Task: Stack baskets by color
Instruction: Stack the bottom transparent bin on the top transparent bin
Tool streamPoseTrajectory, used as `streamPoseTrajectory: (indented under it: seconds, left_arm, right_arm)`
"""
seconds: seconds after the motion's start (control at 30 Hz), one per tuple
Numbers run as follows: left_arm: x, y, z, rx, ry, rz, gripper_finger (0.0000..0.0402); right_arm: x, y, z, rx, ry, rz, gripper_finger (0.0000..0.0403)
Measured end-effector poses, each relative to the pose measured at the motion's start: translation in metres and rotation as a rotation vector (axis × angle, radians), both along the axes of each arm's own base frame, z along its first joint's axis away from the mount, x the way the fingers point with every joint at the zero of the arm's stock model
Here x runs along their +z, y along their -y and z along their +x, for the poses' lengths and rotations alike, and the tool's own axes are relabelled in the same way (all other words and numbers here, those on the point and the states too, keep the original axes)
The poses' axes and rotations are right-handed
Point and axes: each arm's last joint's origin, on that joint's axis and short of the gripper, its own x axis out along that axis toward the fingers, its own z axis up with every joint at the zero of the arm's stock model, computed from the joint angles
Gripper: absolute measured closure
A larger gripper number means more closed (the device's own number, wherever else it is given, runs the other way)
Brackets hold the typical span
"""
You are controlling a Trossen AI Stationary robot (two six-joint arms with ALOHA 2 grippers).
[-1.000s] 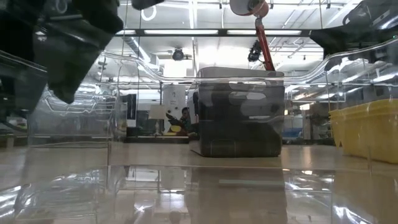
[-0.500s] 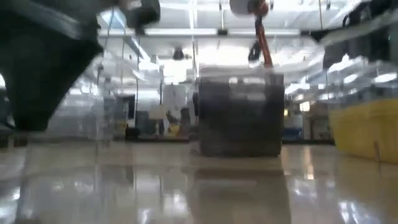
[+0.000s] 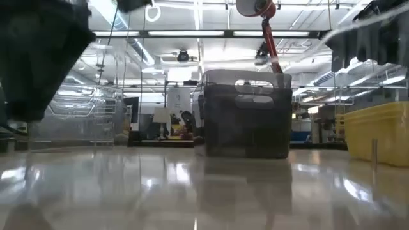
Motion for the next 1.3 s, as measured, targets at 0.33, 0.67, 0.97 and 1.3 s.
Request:
streamPoseTrajectory:
  seconds: [0.33, 0.67, 0.97, 1.3]
  left_arm:
    - [0.028, -0.006, -0.008, 0.066, 0.074, 0.007, 0.0397]
    - [0.062, -0.021, -0.017, 0.188, 0.168, -0.012, 0.0397]
    - [0.096, -0.039, -0.034, 0.403, 0.231, -0.058, 0.0397]
    - [0.133, -0.067, -0.048, 0.770, 0.317, -0.229, 0.0397]
  right_arm:
    - [0.000, 0.000, 0.000, 0.000, -0.001, 0.000, 0.0386]
    - [0.000, 0.000, 0.000, 0.000, 0.000, 0.000, 0.0386]
    - [0.000, 0.000, 0.000, 0.000, 0.000, 0.000, 0.0386]
    - [0.000, 0.000, 0.000, 0.000, 0.000, 0.000, 0.0386]
